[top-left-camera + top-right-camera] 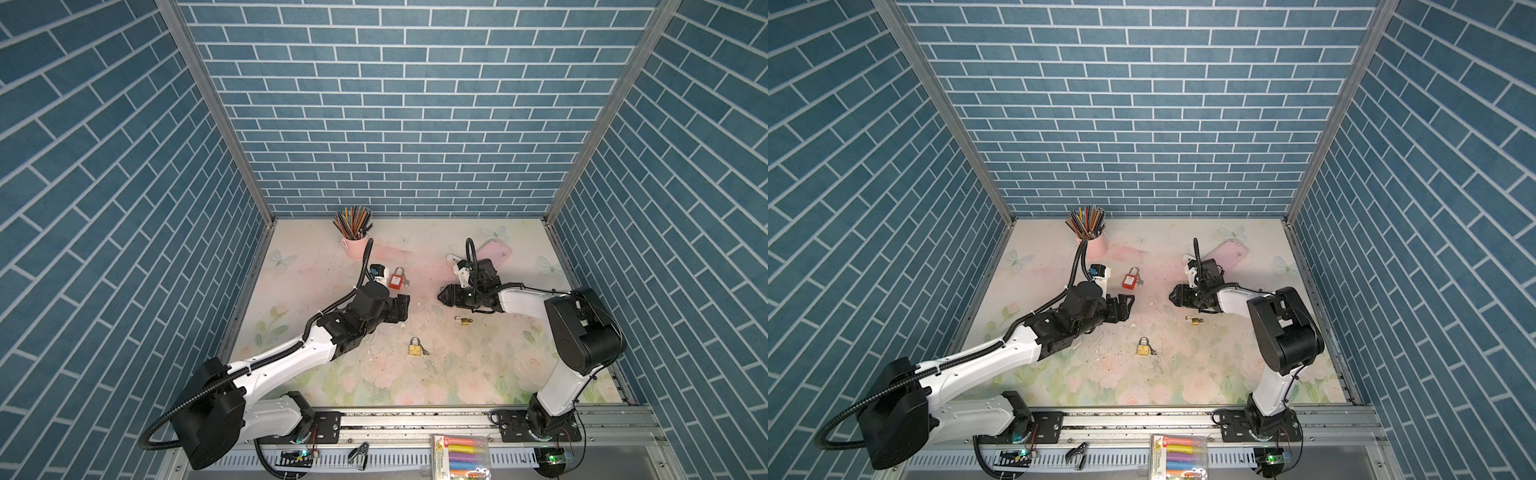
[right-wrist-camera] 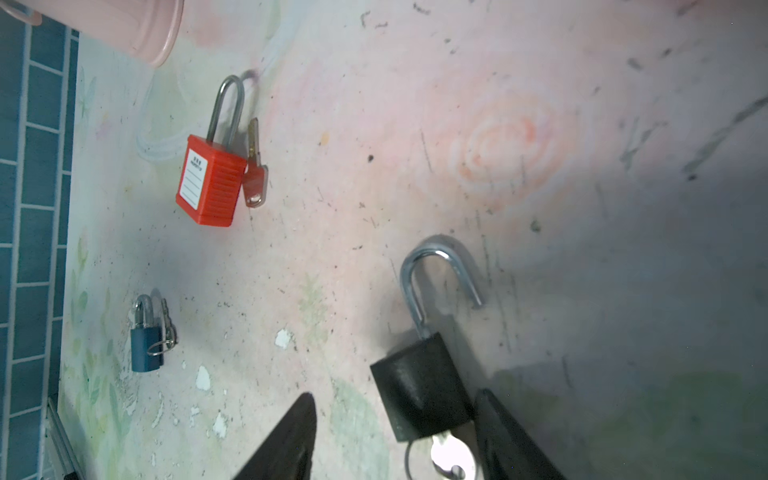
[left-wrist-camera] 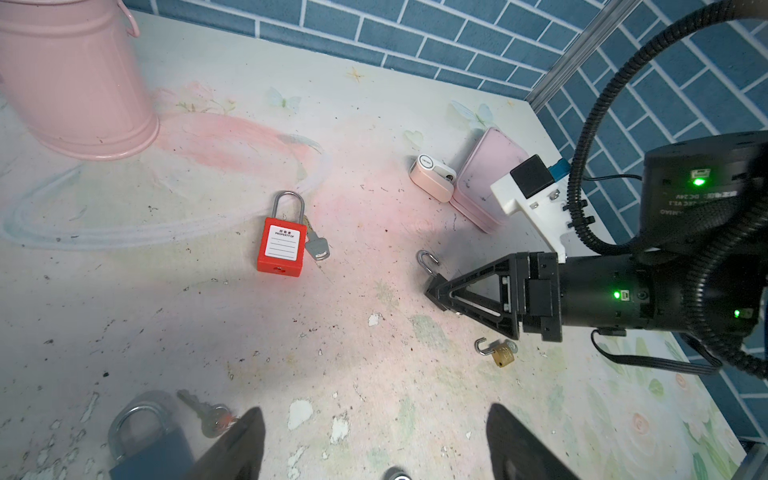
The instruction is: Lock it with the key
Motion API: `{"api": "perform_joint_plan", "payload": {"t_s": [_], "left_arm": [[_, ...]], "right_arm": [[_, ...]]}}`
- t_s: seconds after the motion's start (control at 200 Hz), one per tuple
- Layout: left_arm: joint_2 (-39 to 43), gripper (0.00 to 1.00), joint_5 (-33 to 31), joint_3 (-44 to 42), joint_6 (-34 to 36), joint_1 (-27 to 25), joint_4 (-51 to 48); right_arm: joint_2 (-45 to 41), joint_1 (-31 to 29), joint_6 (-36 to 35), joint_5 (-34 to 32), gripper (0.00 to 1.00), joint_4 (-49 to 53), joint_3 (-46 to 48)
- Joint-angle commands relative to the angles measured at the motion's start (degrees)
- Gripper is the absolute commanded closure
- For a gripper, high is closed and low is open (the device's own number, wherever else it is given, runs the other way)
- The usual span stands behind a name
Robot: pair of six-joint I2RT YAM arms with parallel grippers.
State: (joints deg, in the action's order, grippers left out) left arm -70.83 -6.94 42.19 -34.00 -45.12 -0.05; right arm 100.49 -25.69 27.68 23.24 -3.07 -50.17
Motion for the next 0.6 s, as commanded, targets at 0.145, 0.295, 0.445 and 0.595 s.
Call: {"api": "perform_joint_plan", "payload": {"t_s": [0.145,0.295,0.445,0.595], "left_arm": [[-1.9,0.16,-1.6,3.0,-1.8,0.3,-3.3],[-2.1,0.16,-1.9,3.6,-1.9,0.2,-4.0],[-3.7,0.16,-2.0,5.2,0.8,-0.4,-4.2],[-9.2,0.17,-3.0,11.0,7.0,-2.0,-6.8]], "right_arm": [[-2.4,-1.6,2.2,0.0,0.40,-0.9,0.4],[-7.3,-1.3,2.1,-1.5,0.39,-0.2,0.7],[-16.5,-0.2,3.8,-6.7,0.37,0.8,3.3],[-26.8,2.2,8.4,-13.0,0.36,1.8,9.1]]}}
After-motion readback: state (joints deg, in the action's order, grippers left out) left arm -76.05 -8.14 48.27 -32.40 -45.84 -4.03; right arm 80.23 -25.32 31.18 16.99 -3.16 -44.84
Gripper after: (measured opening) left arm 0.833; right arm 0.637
